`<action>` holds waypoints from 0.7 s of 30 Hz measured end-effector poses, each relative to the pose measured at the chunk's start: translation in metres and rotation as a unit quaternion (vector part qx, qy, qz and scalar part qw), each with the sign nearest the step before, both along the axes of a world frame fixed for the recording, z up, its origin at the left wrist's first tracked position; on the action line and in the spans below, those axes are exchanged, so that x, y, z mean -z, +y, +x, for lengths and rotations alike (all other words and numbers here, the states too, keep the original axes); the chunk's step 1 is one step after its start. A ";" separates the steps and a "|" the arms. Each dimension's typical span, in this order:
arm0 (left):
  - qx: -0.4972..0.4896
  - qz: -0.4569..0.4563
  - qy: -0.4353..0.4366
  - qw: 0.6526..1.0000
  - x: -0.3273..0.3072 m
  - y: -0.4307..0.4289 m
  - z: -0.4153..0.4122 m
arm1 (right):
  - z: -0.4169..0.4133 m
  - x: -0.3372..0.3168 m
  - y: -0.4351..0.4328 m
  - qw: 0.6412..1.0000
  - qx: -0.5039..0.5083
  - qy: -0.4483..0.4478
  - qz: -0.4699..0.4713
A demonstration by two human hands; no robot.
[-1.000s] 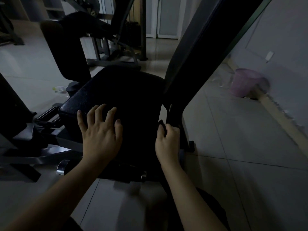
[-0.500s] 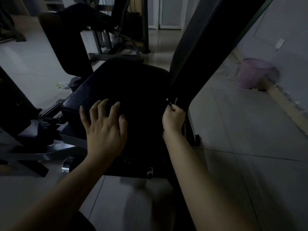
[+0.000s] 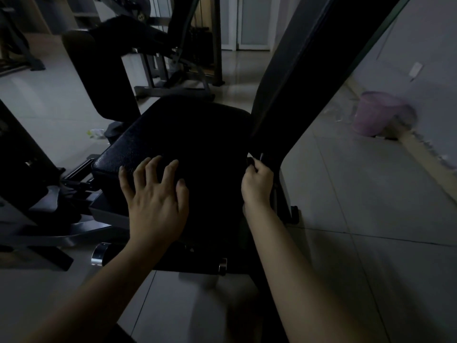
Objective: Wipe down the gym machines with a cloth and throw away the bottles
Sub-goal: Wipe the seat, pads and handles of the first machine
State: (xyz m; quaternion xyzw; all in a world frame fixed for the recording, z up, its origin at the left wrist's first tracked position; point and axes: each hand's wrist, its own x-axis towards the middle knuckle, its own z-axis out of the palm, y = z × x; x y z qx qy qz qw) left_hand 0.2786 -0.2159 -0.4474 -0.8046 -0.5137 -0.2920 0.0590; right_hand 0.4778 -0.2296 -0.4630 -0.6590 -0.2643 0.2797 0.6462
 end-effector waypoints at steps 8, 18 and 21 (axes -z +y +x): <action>0.006 0.003 -0.006 1.000 0.000 0.000 0.000 | 0.017 -0.005 0.009 0.986 -0.099 0.131 0.019; 0.010 0.005 0.013 1.000 0.004 0.003 -0.001 | -0.060 0.004 -0.078 0.989 0.007 -0.150 0.001; 0.013 0.009 0.012 1.000 0.005 0.005 -0.002 | -0.072 0.002 -0.092 0.978 0.049 -0.203 0.017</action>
